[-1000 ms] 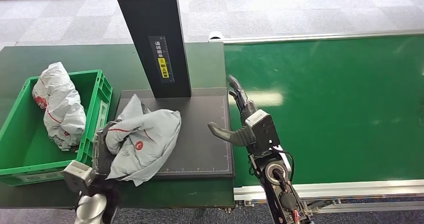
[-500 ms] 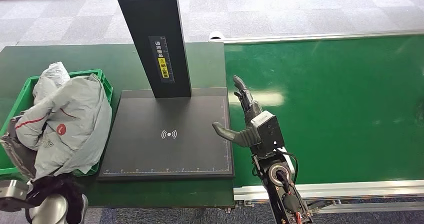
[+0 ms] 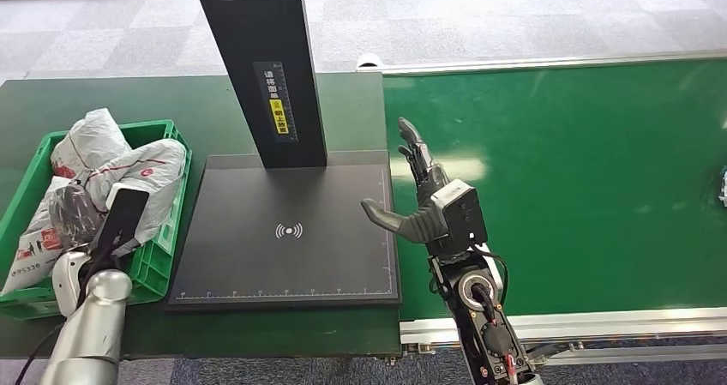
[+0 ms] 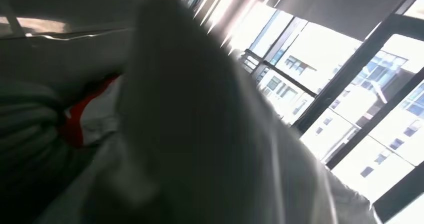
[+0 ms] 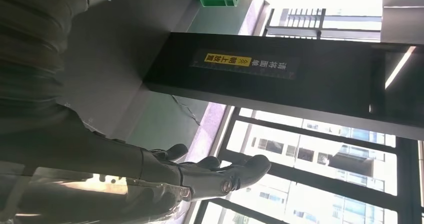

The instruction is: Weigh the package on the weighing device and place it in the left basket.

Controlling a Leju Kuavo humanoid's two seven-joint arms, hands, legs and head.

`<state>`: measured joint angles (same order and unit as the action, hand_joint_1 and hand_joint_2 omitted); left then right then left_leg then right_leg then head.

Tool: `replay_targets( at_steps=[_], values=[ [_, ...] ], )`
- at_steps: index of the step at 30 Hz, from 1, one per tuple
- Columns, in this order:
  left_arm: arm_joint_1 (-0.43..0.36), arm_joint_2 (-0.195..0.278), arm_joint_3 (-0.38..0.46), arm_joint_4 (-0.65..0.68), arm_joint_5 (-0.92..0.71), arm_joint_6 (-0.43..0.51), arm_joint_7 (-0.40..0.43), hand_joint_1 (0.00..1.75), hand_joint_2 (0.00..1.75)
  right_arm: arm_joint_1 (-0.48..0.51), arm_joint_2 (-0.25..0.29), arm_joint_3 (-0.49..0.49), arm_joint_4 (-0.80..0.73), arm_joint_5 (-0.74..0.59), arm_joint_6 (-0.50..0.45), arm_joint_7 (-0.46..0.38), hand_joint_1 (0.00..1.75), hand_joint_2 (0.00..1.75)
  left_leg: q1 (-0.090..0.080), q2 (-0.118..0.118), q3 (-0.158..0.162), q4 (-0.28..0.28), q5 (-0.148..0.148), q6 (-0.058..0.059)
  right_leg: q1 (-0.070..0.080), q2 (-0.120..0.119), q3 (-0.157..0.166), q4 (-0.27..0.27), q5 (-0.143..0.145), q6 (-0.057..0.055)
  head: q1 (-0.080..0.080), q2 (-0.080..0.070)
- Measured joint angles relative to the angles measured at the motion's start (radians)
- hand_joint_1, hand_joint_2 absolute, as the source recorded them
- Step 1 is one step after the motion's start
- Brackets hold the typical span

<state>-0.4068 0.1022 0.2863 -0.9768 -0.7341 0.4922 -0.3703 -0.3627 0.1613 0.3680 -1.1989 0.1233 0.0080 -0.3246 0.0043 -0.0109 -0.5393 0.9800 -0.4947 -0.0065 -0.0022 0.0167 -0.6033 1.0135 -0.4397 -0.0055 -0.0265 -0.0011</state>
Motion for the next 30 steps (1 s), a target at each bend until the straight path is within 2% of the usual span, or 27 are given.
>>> replay_targets(
  at_steps=[4,9,12,13,16,17,18,20,22,24,26,27,30],
  values=[
    [-0.042,0.031,0.023,0.111,-0.002,0.011,0.004,1.75,1.75,0.000,-0.001,0.000,0.004,-0.002,-0.003,0.000,0.00,1.75,0.000,0.000,0.000,0.000,0.000,0.000,0.000,0.000,0.000,0.000,0.000,0.000,0.000,0.000],
    [-0.076,0.047,0.033,0.177,-0.009,0.013,0.008,1.74,1.75,0.000,-0.001,0.002,0.008,-0.004,-0.005,0.000,0.00,1.75,0.000,-0.001,0.001,0.000,0.000,0.000,0.000,-0.001,0.001,0.000,0.000,0.000,0.000,0.000],
    [-0.097,0.056,0.035,0.215,-0.024,0.017,0.028,1.53,1.75,-0.001,-0.001,0.003,0.009,-0.011,-0.010,0.000,0.00,1.75,0.000,-0.001,0.001,0.000,0.001,-0.002,0.000,-0.001,0.001,0.000,0.001,-0.001,0.000,0.000],
    [-0.105,0.058,0.036,0.230,-0.029,0.021,0.039,1.35,1.75,-0.003,0.000,0.004,0.010,-0.013,-0.011,0.000,0.00,1.75,0.000,-0.001,0.002,-0.001,0.002,-0.002,0.000,-0.001,0.001,0.001,0.001,-0.001,0.000,0.000],
    [-0.129,0.063,0.046,0.273,-0.027,0.042,0.062,0.27,1.75,-0.009,0.000,0.009,0.015,-0.016,-0.012,0.001,0.00,1.75,0.000,-0.001,0.002,-0.001,0.002,-0.003,0.000,-0.002,0.002,0.002,0.001,-0.002,0.000,0.000],
    [-0.135,0.062,0.054,0.282,-0.013,0.050,0.062,0.03,1.75,-0.010,0.001,0.010,0.017,-0.016,-0.013,0.001,0.00,1.75,0.000,-0.001,0.003,-0.001,0.003,-0.003,0.000,-0.002,0.003,0.002,0.001,-0.002,0.000,0.000],
    [-0.139,0.061,0.064,0.288,0.009,0.054,0.057,0.00,1.75,-0.012,0.002,0.012,0.020,-0.016,-0.013,0.001,0.00,1.75,0.000,-0.001,0.003,-0.001,0.003,-0.003,0.000,-0.002,0.003,0.002,0.001,-0.003,0.000,0.000],
    [-0.145,0.056,0.088,0.293,0.088,0.030,0.029,0.00,0.87,-0.014,0.004,0.017,0.027,-0.016,-0.014,0.001,0.00,1.75,0.000,-0.001,0.004,-0.001,0.003,-0.004,0.000,-0.002,0.003,0.002,0.002,-0.003,0.000,0.000],
    [-0.148,0.048,0.122,0.290,0.232,-0.077,-0.021,0.00,0.87,-0.019,0.007,0.021,0.036,-0.016,-0.016,0.001,0.00,1.75,0.000,-0.002,0.005,-0.001,0.004,-0.004,0.000,-0.002,0.003,0.003,0.002,-0.004,0.000,0.000],
    [-0.146,0.037,0.166,0.275,0.419,-0.235,-0.071,0.00,1.75,-0.025,0.009,0.024,0.048,-0.018,-0.018,0.000,0.00,1.75,0.000,-0.004,0.005,-0.002,0.005,-0.004,0.000,-0.003,0.003,0.003,0.002,-0.004,0.000,0.000],
    [-0.132,0.024,0.202,0.247,0.591,-0.350,-0.112,0.00,1.75,-0.031,0.010,0.025,0.058,-0.020,-0.020,-0.002,0.00,1.75,0.000,-0.006,0.004,-0.001,0.006,-0.004,0.000,-0.005,0.003,0.003,0.002,-0.003,0.000,0.000],
    [-0.120,0.016,0.211,0.227,0.658,-0.374,-0.129,0.00,1.75,-0.033,0.011,0.025,0.063,-0.021,-0.020,-0.004,0.00,1.75,0.000,-0.006,0.004,-0.001,0.007,-0.004,0.000,-0.006,0.003,0.003,0.002,-0.003,0.000,0.000],
    [-0.071,-0.016,0.213,0.118,0.816,-0.348,-0.169,0.00,1.75,-0.040,0.016,0.027,0.072,-0.023,-0.023,-0.006,0.00,1.75,0.000,-0.004,0.002,-0.001,0.007,-0.004,0.000,-0.004,0.002,0.003,0.003,-0.003,0.000,0.000]
  ],
)
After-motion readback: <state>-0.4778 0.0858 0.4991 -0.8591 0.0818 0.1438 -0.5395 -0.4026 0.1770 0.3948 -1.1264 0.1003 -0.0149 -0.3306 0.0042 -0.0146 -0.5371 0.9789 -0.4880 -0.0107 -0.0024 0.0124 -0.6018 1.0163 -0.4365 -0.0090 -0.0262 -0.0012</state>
